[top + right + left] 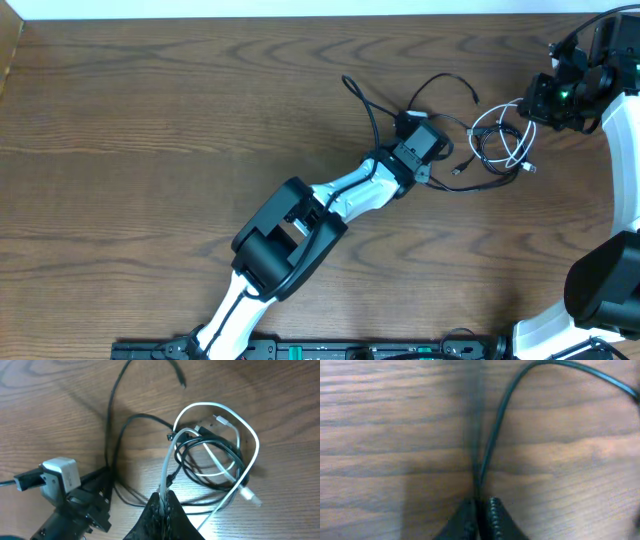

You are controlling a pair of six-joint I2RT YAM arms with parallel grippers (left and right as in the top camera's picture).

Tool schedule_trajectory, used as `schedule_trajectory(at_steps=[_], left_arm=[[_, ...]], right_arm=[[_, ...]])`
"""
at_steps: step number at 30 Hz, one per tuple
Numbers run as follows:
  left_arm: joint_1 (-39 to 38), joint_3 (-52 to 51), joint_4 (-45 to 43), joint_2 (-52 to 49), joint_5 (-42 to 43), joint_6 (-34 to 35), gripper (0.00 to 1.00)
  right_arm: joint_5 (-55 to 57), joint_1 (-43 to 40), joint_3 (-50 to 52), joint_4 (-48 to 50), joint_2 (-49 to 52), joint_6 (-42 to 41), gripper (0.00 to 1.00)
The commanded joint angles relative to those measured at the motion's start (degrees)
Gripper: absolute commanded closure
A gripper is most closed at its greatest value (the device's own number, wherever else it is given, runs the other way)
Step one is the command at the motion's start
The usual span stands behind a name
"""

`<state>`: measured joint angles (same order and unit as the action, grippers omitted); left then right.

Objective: Untangle cables

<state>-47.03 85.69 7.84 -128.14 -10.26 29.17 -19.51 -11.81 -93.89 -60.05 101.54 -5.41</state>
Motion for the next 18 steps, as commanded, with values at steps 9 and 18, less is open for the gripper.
schedule_trajectory(at_steps=[9,18], left_arm=[[4.92,1.57,13.99,-1.33,-8.28,-7.43,0.93],[22.23,4.17,36.48,3.96,1.77,-9.46,0.93]], right_arm=[[-0.09,0.24,-0.07,0.0,0.15,1.27,0.99],[8.48,-0.11,-0.07,2.43,0.39,1.16,0.99]])
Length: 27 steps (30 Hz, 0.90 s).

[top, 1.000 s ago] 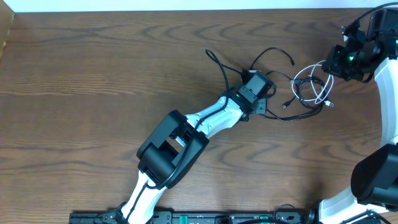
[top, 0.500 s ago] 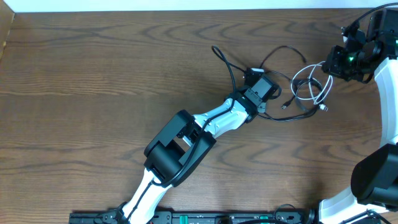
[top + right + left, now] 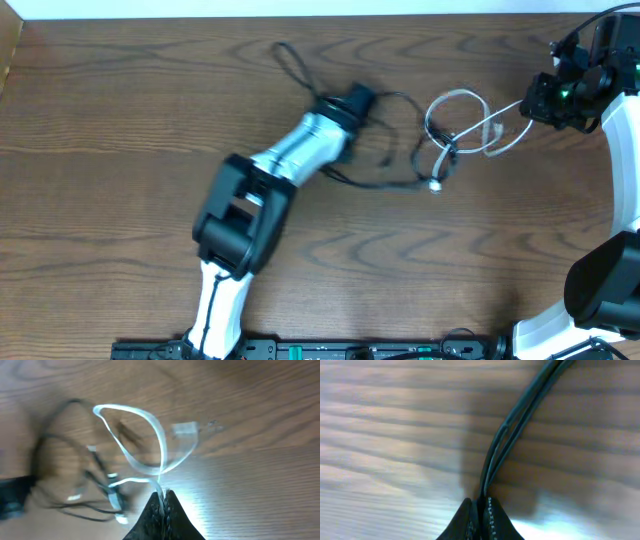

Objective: Untangle cables

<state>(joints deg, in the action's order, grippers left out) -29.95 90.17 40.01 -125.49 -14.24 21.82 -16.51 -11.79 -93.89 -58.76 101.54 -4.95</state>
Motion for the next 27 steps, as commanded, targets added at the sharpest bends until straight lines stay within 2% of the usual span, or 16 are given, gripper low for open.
schedule_trajectory(at_steps=[1,6,12,18,19,21,22,26,27], left_arm=[[6.36,-0.33,5.38,1.29,6.19,-2.12,0.93],[10.08,-0.44,7.54,1.29,6.32,-2.14,0.93],[10.49,-0.46,6.88,1.29,6.32,-2.58,0.93],[10.49,-0.46,6.34,1.29,6.32,-2.73,0.92],[10.49,-0.46,6.14,1.29,6.36,-2.71,0.87],[10.43,-0.39,6.43,1.66,7.39,-2.91,0.87],[10.43,-0.37,6.4,2.03,8.81,-3.69,0.83],[9.7,-0.35,5.4,4.94,15.5,-5.51,0.68],[9.42,-0.35,5.03,5.55,17.46,-5.97,0.6]], right_arm=[[5.95,-0.35,-0.07,1.49,0.52,0.7,0.99],[6.08,-2.58,-0.07,2.82,2.47,0.28,0.99],[5.84,-5.29,-0.07,1.6,6.6,0.31,0.99],[-1.14,-5.01,-0.07,0.22,8.5,3.13,0.99],[-3.61,-4.72,-0.07,0.22,8.5,4.59,0.99],[-6.71,-4.02,-0.07,0.11,8.5,6.19,0.99],[-7.26,-3.41,-0.07,-0.11,8.5,6.38,0.99],[-7.21,-1.11,-0.07,-1.27,8.5,7.3,0.99],[-7.19,-0.44,-0.07,-1.51,8.5,7.39,0.99]])
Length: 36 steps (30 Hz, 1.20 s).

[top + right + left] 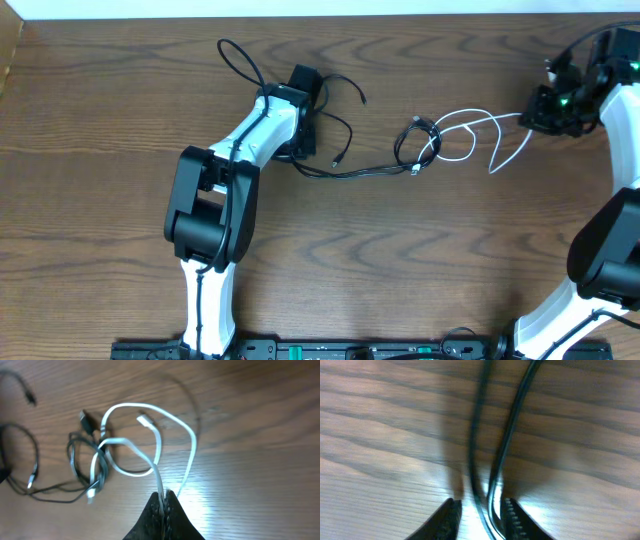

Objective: Untangle cables

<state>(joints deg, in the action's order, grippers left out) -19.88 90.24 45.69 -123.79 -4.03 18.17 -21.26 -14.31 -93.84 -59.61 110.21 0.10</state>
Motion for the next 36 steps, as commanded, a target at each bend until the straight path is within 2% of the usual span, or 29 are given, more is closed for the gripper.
schedule_trajectory(at_steps=[1,3,6,13,18,22,26,29,33,36], left_arm=[[-1.07,-0.42,-1.09,4.52,10.01,-2.54,0.53],[-2.03,-0.42,-2.47,5.42,15.26,-2.51,0.44],[-3.8,-0.42,-5.18,5.49,21.49,-2.47,0.38],[-7.72,-0.44,-16.92,5.2,23.32,-0.92,0.28],[-10.45,-0.42,-27.28,2.21,23.32,-1.27,0.27],[-11.87,-0.42,-31.32,-0.59,23.54,-6.23,0.3],[-13.16,-0.44,-33.18,-1.9,22.93,-9.6,0.33],[-14.36,-0.44,-33.7,-2.78,18.67,-9.62,0.33],[-16.13,-0.44,-34.25,-4.13,15.67,-14.19,0.34],[-17.14,-0.44,-34.25,-5.07,12.07,-14.32,0.34]], right_arm=[[-2.43,2.69,-0.11,-0.74,-0.15,2.34,0.99],[-2.45,3.72,-0.11,-0.96,-0.17,2.34,0.99],[-2.45,4.92,-0.11,-1.33,-0.17,2.36,0.99],[-2.47,6.29,-0.11,-1.97,-0.17,2.6,0.99],[-2.45,6.54,-0.11,-2.89,-0.17,3.69,0.99],[-2.47,6.54,-0.11,-2.95,-0.17,3.85,0.99],[-2.45,6.54,-0.11,-2.84,-0.17,3.85,0.99],[-2.47,6.54,-0.11,-2.78,-0.15,3.85,0.99],[-2.45,6.54,-0.11,-2.75,-0.15,3.85,0.99],[-2.45,6.51,-0.11,-2.75,-0.15,3.85,0.99]])
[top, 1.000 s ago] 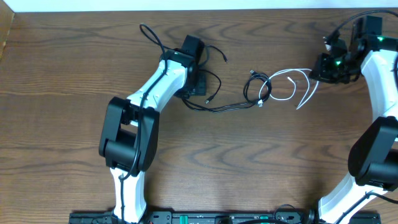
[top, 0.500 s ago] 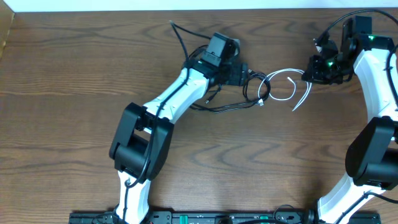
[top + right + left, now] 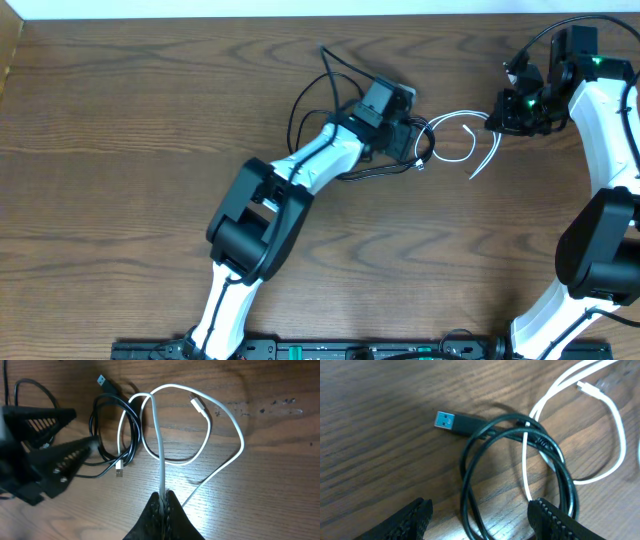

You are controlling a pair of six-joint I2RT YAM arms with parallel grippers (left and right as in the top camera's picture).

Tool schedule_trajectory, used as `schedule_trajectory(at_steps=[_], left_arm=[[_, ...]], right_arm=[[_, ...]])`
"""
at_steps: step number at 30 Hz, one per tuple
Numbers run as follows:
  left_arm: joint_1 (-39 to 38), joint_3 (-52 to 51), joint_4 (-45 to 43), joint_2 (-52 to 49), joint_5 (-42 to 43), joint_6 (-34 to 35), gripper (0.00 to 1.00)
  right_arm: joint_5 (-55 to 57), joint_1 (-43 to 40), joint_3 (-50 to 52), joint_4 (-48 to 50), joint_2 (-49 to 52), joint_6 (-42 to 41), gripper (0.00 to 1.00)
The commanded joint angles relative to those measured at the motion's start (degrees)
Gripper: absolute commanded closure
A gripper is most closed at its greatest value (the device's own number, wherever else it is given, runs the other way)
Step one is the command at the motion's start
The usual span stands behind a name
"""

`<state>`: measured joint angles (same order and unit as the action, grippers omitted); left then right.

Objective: Untangle cables

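A black cable [image 3: 470, 460] with a blue-tipped USB plug [image 3: 451, 422] lies in loops on the wooden table. A white cable [image 3: 615, 445] threads through those loops. My left gripper [image 3: 480, 510] stands wide open just above the black loops, with both strands between its fingers and neither touched. In the overhead view it sits at the knot [image 3: 420, 145]. My right gripper [image 3: 164, 495] is shut on the white cable [image 3: 159, 450], right of the knot. The white cable's free end [image 3: 480, 165] trails toward the front.
The left arm [image 3: 300, 175] stretches diagonally across the middle of the table. A slack part of the black cable [image 3: 325, 62] curls behind the left gripper. The table's far edge [image 3: 300, 17] meets a white wall.
My left gripper was at the back left, half open round two black strands. It is now to the right at the knot and wide open. My right gripper has moved slightly left, still holding the white cable.
Both grippers were shut, the left on the black cable beside a tight bundle, the right on the white one. Then the left gripper stood further left and the bundle was drawn out. It had half opened at the back left, and now stands open over the knot.
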<state>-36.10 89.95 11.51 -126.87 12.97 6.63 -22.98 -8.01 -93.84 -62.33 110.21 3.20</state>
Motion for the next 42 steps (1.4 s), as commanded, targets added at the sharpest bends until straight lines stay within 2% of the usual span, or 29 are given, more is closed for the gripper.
schedule_trajectory(at_steps=[1,5,10,17,19,23,26,28,29,37,42], left_arm=[[-1.2,-0.15,-0.07,-2.36,-5.9,-2.78,0.35],[-1.38,-0.15,0.15,-3.02,-6.16,-2.78,0.38],[-1.38,-0.2,0.63,-3.02,-6.16,-2.75,0.47],[-2.05,-0.98,1.2,-3.13,-5.97,-2.71,0.48],[-2.56,-1.38,1.16,-3.13,-5.97,-2.73,0.5],[-3.43,-1.68,1.57,-3.13,-6.21,-2.71,0.64],[-3.48,-1.7,2.16,-3.13,-6.21,-1.38,0.71],[-3.48,-1.7,2.86,-3.13,-6.21,-1.16,0.89],[-3.48,-1.7,3.17,-3.13,-6.21,-1.16,0.92],[-3.87,-1.7,6.99,-1.57,-5.88,0.09,0.93],[-4.31,-1.7,10.21,-0.74,-2.14,0.07,0.93]], right_arm=[[-0.72,0.24,-0.11,-0.04,-0.15,0.74,0.99],[-0.72,0.24,-0.11,-0.04,-0.17,0.74,0.99],[-0.74,0.22,-0.11,0.22,-0.17,0.74,0.99],[-0.74,0.24,-0.11,0.76,-0.17,0.74,0.99],[-0.74,0.24,-0.11,0.83,-0.17,0.74,0.99],[-0.72,0.22,-0.11,0.81,-0.17,0.74,0.99],[-0.74,0.2,-0.11,0.81,-0.17,0.74,0.99],[-0.74,0.2,-0.11,0.85,-0.17,0.74,0.99],[-0.74,0.2,-0.11,0.92,-0.17,0.74,0.99],[-5.35,0.2,-0.11,6.73,-0.17,0.61,0.99],[-2.82,0.2,-0.11,14.64,-0.15,-5.03,0.99]])
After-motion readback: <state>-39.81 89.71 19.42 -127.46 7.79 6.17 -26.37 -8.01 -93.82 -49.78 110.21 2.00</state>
